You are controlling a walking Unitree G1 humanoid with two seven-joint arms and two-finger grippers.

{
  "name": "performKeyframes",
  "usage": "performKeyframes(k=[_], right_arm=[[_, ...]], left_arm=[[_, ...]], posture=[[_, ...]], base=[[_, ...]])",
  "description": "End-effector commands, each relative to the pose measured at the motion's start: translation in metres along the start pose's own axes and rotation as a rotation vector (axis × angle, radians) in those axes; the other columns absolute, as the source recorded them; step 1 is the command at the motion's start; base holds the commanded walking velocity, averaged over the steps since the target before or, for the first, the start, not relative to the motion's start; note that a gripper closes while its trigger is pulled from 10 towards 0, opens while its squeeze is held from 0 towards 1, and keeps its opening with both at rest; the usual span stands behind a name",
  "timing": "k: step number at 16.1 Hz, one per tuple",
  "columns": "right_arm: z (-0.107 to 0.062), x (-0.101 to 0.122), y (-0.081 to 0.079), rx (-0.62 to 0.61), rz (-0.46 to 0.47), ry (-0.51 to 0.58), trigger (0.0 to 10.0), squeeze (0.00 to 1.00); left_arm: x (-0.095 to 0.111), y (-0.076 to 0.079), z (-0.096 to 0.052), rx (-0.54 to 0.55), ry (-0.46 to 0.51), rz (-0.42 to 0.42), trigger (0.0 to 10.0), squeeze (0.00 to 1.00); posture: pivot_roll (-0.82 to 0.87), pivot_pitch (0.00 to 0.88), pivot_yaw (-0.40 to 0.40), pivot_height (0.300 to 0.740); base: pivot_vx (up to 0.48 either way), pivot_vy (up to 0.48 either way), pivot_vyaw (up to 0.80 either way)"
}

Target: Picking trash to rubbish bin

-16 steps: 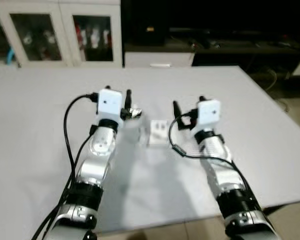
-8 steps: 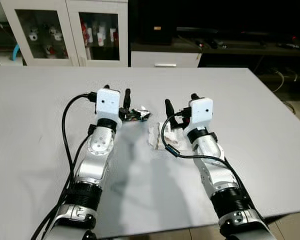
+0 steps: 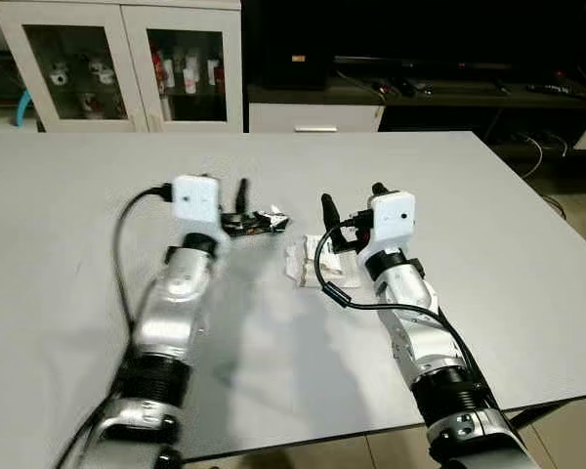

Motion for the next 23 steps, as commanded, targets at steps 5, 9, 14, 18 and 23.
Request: performKeyframes(k=[5, 9, 14, 18, 23], right_arm=[[-0.002, -0.002, 0.001, 0.008, -0.001, -0.01, 10.0, 0.0], [-0.003, -0.004, 0.001, 0.011, -0.003, -0.015, 10.0, 0.0], [-0.003, -0.005, -0.002, 0.024, 0.008, -0.02, 10.0, 0.0], [-0.004, -0.006, -0.003, 0.029, 0.011, -0.025, 10.0, 0.0], [-0.005, -0.008, -0.004, 0.038, 0.015, -0.034, 10.0, 0.0]], left_arm=[[0.006, -0.009, 0.001, 0.048, 0.03, 0.003, 10.0, 0.0], [0.009, -0.004, 0.003, 0.046, 0.024, 0.012, 10.0, 0.0], [0.01, -0.007, 0.004, 0.07, 0.023, 0.003, 10.0, 0.0], [0.011, -0.007, 0.004, 0.066, 0.023, 0.002, 10.0, 0.0], [0.008, -0.013, 0.004, 0.072, 0.008, 0.014, 10.0, 0.0]], posture=[[-0.02, 0.018, -0.072, 0.74], [-0.02, 0.018, -0.07, 0.74], [-0.02, 0.019, -0.071, 0.74], [-0.02, 0.018, -0.069, 0.74], [-0.02, 0.021, -0.072, 0.74]], base=[[0.0, -0.435, 0.0], [0.0, -0.469, 0.0], [0.0, -0.187, 0.0], [0.0, 0.0, 0.0], [0.0, 0.0, 0.0]])
Point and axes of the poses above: a point about 5 cm out from each wrist's last joint towards the gripper, its own z axis pointing out of the wrist towards the gripper, its own x axis along the axis of the wrist's last joint, y = z × x, the point moved 6 cm from there along z, pointing out of the wrist towards the gripper, and after that the axes turned 6 degrees about -z, right-handed, at the moved point
